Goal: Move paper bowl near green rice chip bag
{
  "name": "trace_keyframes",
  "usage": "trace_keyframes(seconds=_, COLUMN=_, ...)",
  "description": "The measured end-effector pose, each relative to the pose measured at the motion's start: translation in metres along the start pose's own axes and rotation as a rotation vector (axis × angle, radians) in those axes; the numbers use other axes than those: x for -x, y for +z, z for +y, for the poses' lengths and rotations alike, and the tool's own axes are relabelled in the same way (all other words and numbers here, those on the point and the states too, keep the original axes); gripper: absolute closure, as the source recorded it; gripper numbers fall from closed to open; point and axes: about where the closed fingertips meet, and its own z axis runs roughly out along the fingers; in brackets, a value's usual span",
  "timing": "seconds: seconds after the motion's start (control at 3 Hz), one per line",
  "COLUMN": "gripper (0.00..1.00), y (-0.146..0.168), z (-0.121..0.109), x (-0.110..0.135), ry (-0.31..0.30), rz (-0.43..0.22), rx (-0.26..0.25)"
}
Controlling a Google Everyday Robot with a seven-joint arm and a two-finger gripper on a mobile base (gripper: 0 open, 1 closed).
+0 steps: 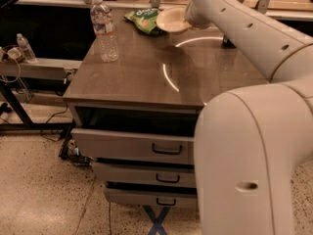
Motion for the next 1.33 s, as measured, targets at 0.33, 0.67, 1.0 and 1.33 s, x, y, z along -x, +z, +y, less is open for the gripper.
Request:
trace_keyframes(seconds=0.33, gripper=0.78, y=0.028, z=-0.005, x=-0.007, ry=0.033, rz=0.032, rx=-0.036)
trace_keyframes(seconds=0.67, gripper=0.55, y=0.039, z=-0.006, x=-0.017, ry=0.038, rz=0.060, rx=-0.055)
trace_keyframes(seconds=1.0, gripper=0.31, y=0.047, z=-0.008, x=-0.031, ry=0.042, rz=0.090, rx=-0.070)
trace_keyframes(seconds=1.33, gripper=0.02, y=0.045, z=-0.004, x=-0.039, ry=0.036, rz=0.109, rx=-0.067)
